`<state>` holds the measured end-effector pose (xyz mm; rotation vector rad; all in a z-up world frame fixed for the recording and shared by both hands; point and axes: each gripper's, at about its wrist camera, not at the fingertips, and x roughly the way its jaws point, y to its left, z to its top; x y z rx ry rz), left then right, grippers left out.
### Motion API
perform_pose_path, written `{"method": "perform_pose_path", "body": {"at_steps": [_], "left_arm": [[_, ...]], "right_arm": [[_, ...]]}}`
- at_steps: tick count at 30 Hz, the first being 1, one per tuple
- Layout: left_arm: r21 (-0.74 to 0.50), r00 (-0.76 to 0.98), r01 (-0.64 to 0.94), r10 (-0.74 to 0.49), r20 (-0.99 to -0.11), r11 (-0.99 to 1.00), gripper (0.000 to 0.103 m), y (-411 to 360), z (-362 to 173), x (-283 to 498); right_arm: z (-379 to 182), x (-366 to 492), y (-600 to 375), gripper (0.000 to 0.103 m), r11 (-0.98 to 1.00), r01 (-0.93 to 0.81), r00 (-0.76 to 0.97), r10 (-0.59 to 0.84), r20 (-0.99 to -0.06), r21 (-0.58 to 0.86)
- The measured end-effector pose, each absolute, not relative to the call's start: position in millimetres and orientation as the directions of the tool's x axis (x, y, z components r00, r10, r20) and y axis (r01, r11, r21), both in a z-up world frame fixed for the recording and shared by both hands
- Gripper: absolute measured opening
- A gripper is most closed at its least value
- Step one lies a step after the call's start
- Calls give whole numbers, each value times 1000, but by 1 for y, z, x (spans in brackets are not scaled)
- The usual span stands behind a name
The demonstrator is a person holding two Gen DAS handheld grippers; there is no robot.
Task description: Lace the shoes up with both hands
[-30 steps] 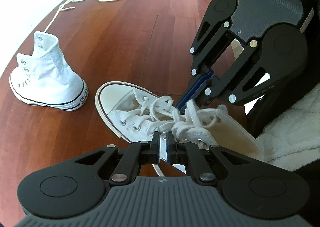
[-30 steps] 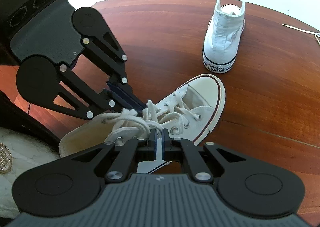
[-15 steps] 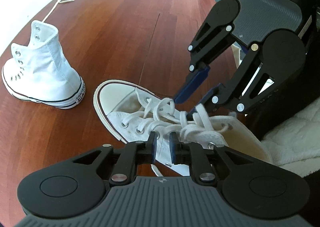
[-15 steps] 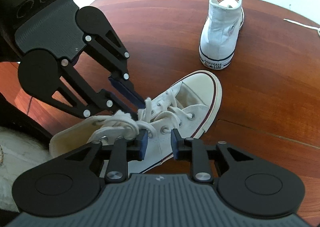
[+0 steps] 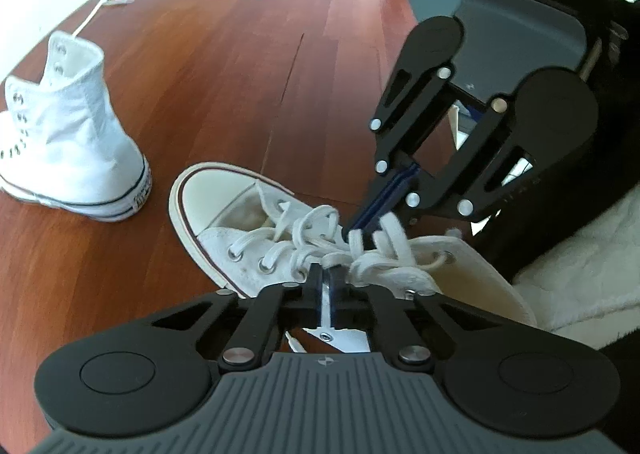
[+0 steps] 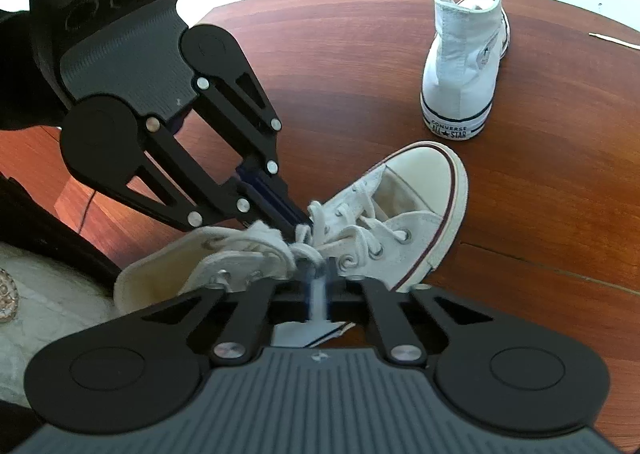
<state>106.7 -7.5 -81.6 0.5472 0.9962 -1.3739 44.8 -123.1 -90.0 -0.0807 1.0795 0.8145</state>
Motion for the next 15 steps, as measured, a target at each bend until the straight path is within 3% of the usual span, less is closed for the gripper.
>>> {"method": "perform_pose_path", "body": {"at_steps": [15], "left_arm": [[-168,17,958,-630,-777,233,1,16,-41,95]], "right_arm": [[-59,22,-127,1,734,-609,342,585,-735,301]]}}
